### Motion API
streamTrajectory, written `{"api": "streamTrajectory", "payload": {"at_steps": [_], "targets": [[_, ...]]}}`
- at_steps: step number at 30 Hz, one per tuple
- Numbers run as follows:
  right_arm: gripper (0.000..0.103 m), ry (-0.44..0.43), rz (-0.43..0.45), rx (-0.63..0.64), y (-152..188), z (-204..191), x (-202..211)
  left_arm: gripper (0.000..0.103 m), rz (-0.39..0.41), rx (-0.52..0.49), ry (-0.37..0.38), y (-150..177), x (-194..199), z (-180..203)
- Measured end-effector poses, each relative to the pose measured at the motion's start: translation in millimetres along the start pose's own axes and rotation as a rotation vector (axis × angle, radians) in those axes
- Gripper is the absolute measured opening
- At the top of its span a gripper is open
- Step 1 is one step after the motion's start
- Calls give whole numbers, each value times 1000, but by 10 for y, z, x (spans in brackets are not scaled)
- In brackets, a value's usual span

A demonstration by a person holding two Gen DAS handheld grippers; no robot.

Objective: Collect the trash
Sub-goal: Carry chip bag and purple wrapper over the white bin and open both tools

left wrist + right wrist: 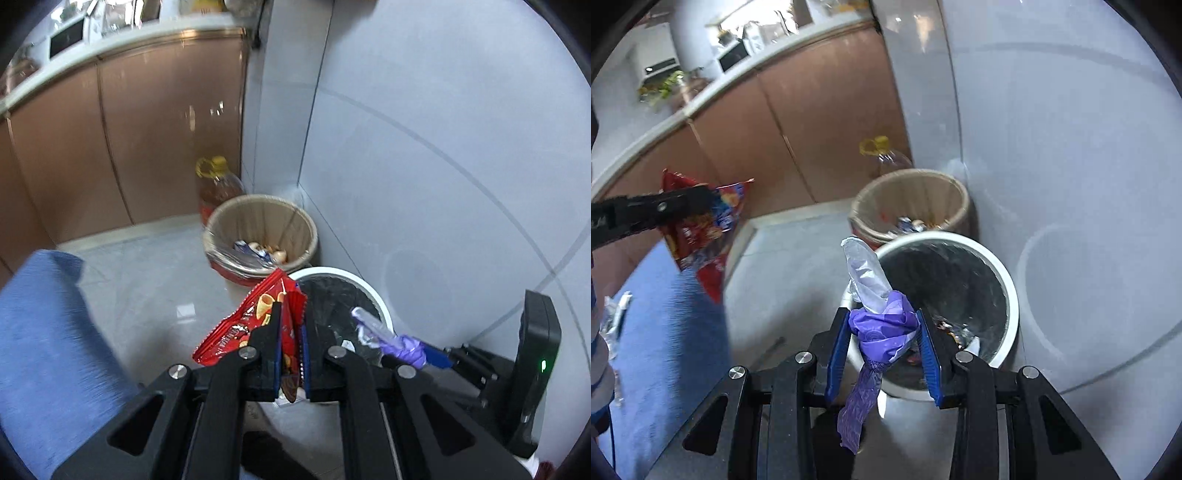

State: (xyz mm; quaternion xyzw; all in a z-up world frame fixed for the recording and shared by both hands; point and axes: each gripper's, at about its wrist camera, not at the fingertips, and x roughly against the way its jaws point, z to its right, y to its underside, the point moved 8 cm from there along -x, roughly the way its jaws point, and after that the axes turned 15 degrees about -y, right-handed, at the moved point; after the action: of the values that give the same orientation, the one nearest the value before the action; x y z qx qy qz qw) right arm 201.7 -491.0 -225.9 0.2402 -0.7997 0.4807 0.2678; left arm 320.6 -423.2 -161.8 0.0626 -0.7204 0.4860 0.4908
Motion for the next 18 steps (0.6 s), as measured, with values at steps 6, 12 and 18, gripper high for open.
{"api": "streamTrajectory", "payload": {"at_steps": [6,12,18], "targets": [[35,71,-25,-2,-70,293,-275,11,-53,-7,10,-142,-616,349],[45,145,-39,6,-69,456,-426,29,-101,0,14,-233,-1061,545],[48,171,-49,0,1,473,-384,30,-125,45,46,-220,-1155,488]]}}
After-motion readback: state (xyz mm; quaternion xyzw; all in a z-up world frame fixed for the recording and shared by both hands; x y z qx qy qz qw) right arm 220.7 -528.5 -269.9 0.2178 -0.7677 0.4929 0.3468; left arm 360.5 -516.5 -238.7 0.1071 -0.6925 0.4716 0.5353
